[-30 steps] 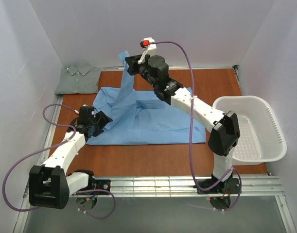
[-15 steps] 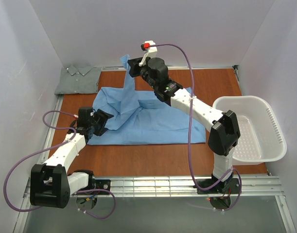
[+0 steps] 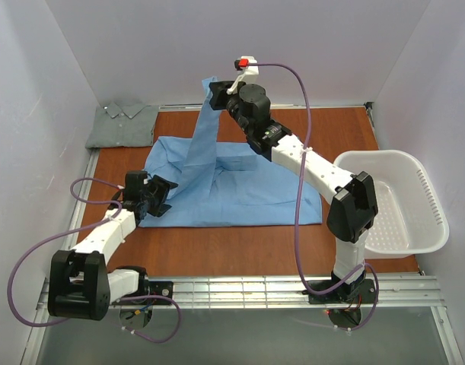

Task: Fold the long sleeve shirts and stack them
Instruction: Fold the shirt

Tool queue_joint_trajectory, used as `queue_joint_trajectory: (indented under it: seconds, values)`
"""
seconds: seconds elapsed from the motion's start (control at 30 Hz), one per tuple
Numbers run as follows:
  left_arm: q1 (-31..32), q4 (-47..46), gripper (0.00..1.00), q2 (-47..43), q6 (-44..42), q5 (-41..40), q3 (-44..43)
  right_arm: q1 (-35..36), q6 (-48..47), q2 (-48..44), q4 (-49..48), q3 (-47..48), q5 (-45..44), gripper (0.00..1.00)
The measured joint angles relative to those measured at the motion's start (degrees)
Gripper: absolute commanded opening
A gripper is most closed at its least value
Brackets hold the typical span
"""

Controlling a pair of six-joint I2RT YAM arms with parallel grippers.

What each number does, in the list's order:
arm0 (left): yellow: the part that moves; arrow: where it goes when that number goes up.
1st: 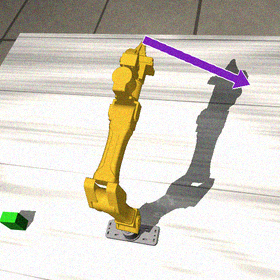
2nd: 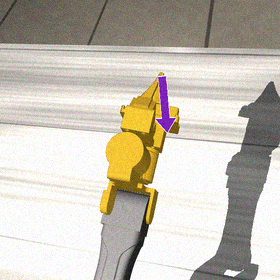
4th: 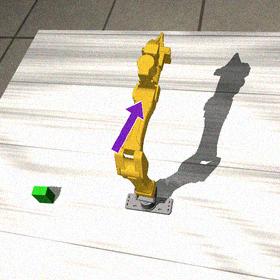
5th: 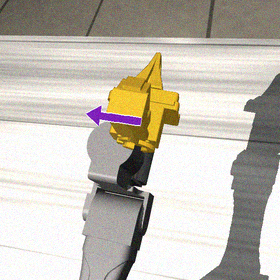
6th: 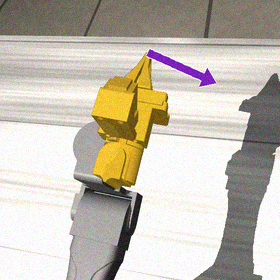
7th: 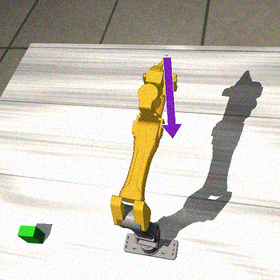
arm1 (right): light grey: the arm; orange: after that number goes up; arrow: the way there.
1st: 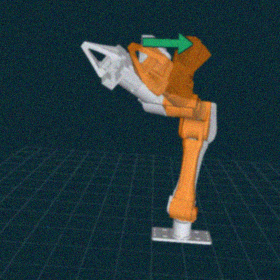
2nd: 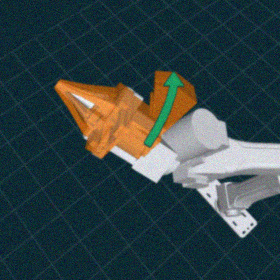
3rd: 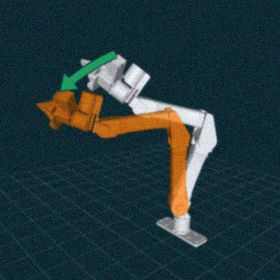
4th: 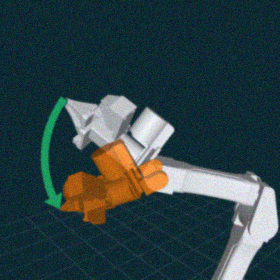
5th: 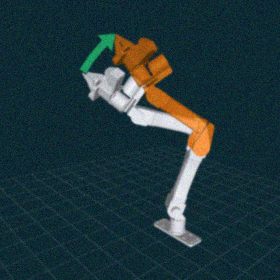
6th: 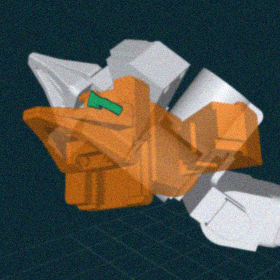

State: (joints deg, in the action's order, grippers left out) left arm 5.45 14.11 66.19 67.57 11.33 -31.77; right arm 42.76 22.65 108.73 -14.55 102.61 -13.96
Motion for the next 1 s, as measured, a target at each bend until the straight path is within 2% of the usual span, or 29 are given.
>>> queue_joint_trajectory:
  seconds: [0.53,0.77,1.0]
  values:
    - [-1.1,-10.8,0.79,13.2,9.3,-2.7,-2.1,0.1,0.7,-0.6,-0.9,-2.4,3.3,0.01]
    - [-4.1,-15.7,0.77,16.5,13.6,-1.4,-2.9,0.1,-1.7,-6.6,-0.7,-14.9,5.1,0.01]
    - [-8.0,-18.5,0.77,16.8,17.2,0.8,-2.4,0.0,-5.4,-19.5,-1.0,-29.4,5.2,0.01]
